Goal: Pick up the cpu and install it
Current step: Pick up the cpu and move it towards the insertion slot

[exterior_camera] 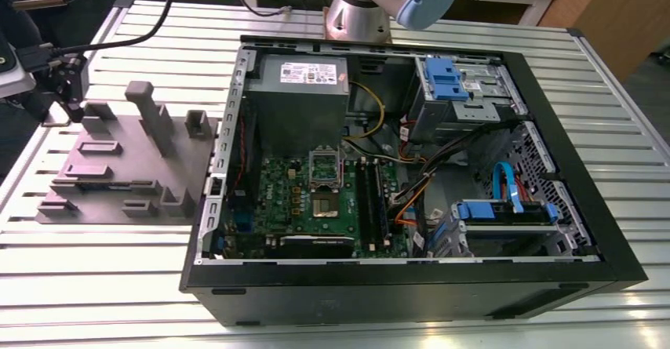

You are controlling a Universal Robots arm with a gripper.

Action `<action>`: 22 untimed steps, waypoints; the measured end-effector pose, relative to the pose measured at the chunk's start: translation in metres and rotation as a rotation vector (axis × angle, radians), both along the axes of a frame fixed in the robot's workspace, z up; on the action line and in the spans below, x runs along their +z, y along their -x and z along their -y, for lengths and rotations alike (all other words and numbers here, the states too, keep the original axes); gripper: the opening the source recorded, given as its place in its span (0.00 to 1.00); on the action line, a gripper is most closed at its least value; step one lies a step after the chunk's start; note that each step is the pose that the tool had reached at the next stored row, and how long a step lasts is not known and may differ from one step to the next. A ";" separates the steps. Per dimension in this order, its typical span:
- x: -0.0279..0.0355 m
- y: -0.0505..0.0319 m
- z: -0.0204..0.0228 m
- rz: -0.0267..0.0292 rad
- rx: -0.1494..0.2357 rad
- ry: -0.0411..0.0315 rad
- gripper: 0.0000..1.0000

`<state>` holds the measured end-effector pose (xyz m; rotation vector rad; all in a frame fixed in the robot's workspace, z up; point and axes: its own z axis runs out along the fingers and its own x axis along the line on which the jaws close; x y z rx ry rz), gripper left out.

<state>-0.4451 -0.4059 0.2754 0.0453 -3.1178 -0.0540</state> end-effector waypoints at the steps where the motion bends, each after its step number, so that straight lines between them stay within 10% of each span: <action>1: 0.0003 0.0000 0.0000 0.0001 0.000 0.0000 0.47; 22: 0.0074 0.0000 0.0000 0.0000 0.000 0.0000 0.47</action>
